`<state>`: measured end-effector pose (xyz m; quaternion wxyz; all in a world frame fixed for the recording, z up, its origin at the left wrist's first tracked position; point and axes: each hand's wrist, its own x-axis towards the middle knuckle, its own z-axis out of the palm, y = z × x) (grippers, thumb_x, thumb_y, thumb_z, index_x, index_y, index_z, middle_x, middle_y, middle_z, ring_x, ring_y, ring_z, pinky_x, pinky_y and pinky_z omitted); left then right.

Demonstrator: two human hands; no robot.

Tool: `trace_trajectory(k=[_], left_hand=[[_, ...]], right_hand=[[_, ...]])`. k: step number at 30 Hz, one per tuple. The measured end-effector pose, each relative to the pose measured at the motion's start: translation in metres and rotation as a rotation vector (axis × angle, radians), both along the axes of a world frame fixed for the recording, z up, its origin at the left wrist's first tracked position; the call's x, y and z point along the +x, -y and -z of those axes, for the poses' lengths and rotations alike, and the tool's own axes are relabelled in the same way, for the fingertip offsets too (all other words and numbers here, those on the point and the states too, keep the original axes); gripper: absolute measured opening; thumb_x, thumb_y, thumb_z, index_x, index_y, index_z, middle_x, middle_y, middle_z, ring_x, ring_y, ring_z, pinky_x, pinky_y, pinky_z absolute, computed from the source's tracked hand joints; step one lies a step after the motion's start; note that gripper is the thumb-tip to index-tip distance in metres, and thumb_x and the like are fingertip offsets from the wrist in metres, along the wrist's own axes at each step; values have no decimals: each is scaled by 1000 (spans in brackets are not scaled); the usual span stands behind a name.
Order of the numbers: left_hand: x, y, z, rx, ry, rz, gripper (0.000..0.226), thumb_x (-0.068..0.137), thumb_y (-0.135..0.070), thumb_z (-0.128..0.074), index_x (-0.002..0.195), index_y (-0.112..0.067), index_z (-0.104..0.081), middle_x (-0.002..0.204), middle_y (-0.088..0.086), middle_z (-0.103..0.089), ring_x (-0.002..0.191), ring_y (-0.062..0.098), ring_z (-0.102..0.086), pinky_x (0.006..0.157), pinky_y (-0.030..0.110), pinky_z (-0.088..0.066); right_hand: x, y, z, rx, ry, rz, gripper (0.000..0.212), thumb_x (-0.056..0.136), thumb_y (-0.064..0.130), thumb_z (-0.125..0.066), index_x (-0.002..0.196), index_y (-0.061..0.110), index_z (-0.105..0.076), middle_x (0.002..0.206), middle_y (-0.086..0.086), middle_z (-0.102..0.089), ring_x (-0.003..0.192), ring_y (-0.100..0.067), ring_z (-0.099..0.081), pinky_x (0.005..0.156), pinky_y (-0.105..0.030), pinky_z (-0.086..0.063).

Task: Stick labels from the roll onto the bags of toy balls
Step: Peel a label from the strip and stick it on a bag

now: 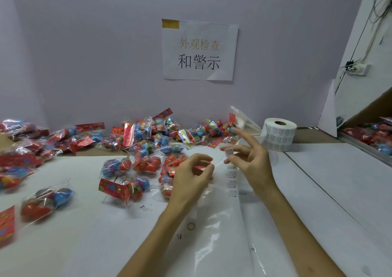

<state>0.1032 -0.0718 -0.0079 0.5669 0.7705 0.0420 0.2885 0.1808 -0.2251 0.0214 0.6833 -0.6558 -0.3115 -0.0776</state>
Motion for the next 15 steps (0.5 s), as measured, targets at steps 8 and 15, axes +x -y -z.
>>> trace_trajectory(k=[8, 15], left_hand=[[-2, -2, -6, -57, -12, 108, 9, 95, -31, -72, 101, -28, -78, 90, -11, -78, 81, 3, -70, 71, 18, -54], [-4, -10, -9, -348, -7, 116, 6, 90, -13, -77, 96, -14, -77, 79, 0, -76, 69, 9, -67, 58, 18, -50]], right_hand=[[-2, -1, 0, -208, 92, -154, 83, 80, 4, -83, 148, 31, -45, 115, 5, -75, 75, -15, -65, 75, -25, -55], [1, -2, 5, -301, 137, -108, 78, 73, 23, -91, 134, 52, -50, 109, 14, -71, 78, -17, -68, 77, -29, -60]])
